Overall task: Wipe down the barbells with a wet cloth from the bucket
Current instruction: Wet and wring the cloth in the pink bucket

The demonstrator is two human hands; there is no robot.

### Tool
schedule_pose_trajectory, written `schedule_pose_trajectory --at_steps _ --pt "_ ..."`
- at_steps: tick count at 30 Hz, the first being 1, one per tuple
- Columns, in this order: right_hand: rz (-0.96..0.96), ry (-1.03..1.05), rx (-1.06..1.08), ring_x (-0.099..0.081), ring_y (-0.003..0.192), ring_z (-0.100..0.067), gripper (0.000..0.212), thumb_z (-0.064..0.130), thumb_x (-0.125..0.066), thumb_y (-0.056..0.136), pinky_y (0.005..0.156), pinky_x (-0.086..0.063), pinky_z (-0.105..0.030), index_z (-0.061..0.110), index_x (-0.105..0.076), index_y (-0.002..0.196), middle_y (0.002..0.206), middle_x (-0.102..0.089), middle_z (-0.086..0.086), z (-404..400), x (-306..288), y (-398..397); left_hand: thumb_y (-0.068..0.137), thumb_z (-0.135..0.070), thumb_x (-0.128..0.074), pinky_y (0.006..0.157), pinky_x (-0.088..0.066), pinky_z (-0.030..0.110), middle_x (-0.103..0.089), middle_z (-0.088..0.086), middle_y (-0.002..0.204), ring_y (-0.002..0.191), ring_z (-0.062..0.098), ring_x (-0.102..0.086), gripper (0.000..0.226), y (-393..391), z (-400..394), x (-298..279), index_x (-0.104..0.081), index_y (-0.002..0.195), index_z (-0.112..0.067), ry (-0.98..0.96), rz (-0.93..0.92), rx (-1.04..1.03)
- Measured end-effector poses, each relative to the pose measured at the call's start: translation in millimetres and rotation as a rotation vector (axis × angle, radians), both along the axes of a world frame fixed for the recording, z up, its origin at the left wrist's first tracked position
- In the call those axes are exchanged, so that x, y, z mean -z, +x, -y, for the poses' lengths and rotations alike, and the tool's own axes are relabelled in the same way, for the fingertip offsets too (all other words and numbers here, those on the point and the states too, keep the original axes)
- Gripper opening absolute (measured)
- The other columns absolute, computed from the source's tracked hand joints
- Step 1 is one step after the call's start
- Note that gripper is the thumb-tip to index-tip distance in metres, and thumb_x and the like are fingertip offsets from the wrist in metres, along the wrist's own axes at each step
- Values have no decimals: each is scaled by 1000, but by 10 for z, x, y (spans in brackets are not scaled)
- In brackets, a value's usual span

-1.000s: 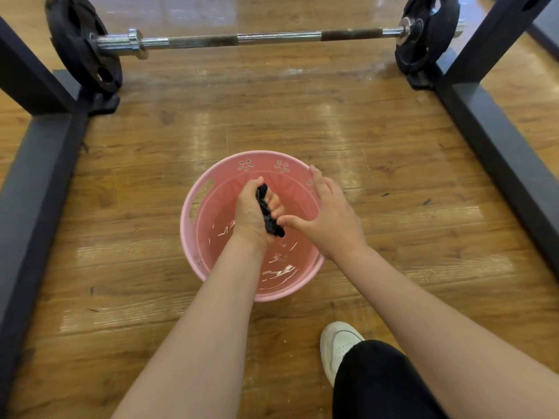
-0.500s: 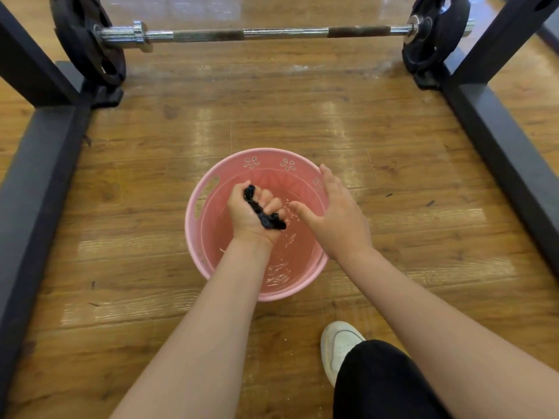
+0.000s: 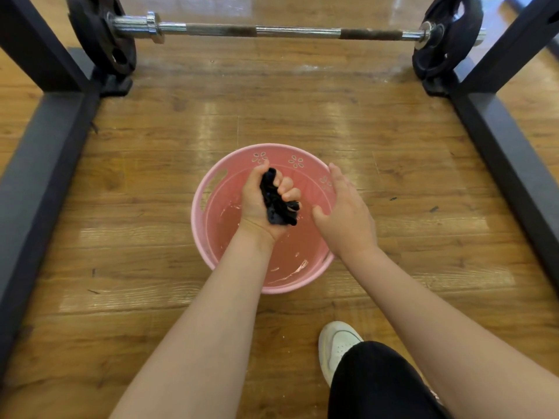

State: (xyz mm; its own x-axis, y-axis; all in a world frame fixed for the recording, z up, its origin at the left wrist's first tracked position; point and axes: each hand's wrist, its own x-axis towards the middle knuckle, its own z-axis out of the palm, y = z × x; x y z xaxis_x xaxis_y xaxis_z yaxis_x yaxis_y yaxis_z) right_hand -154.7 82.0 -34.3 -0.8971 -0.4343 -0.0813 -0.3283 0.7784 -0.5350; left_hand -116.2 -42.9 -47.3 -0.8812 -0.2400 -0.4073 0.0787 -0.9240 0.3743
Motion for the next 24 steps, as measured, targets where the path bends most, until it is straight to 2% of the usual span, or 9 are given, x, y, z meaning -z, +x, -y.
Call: schedule_pose_trajectory --at_steps 5,8,12,17,24 --pt "-8 -21 11 -42 125 -15 73 23 -53 89 83 -36 -28 28 -15 150 145 -37 5 7 -11 8 78 -35 -50 40 -29 16 -36 -4 43 36 8 -34 39 -25 -7 12 -46 45 -16 -6 9 1" --pt "-1 -18 20 -45 122 -16 72 22 -53 89 88 -40 -32 28 -15 150 141 -41 3 6 -17 13 89 -36 -41 37 -31 13 -34 -6 41 34 8 -32 49 -25 -5 4 -43 44 -17 -24 3 36" --pt "-4 -12 25 -48 118 -19 73 21 -53 88 88 -42 -34 27 -16 150 136 -47 0 2 -20 30 95 -36 -35 35 -25 10 -30 -7 38 29 6 -27 59 -15 4 -36 -40 38 -19 -54 1 -22" --pt "-4 -14 25 -51 113 -20 72 21 -52 88 86 -43 -35 26 -17 150 132 -50 -3 11 -10 26 95 -32 -32 34 -24 10 -28 -6 36 28 7 -26 60 23 24 -36 -37 37 -19 -1 -53 -93" --pt "-11 9 -1 -49 118 -20 73 22 -53 87 89 -43 -37 24 -16 151 136 -47 -2 28 -12 -17 94 -30 -25 37 -18 10 -29 -7 35 26 5 -26 59 3 35 -4 -38 37 -17 45 -112 -40"
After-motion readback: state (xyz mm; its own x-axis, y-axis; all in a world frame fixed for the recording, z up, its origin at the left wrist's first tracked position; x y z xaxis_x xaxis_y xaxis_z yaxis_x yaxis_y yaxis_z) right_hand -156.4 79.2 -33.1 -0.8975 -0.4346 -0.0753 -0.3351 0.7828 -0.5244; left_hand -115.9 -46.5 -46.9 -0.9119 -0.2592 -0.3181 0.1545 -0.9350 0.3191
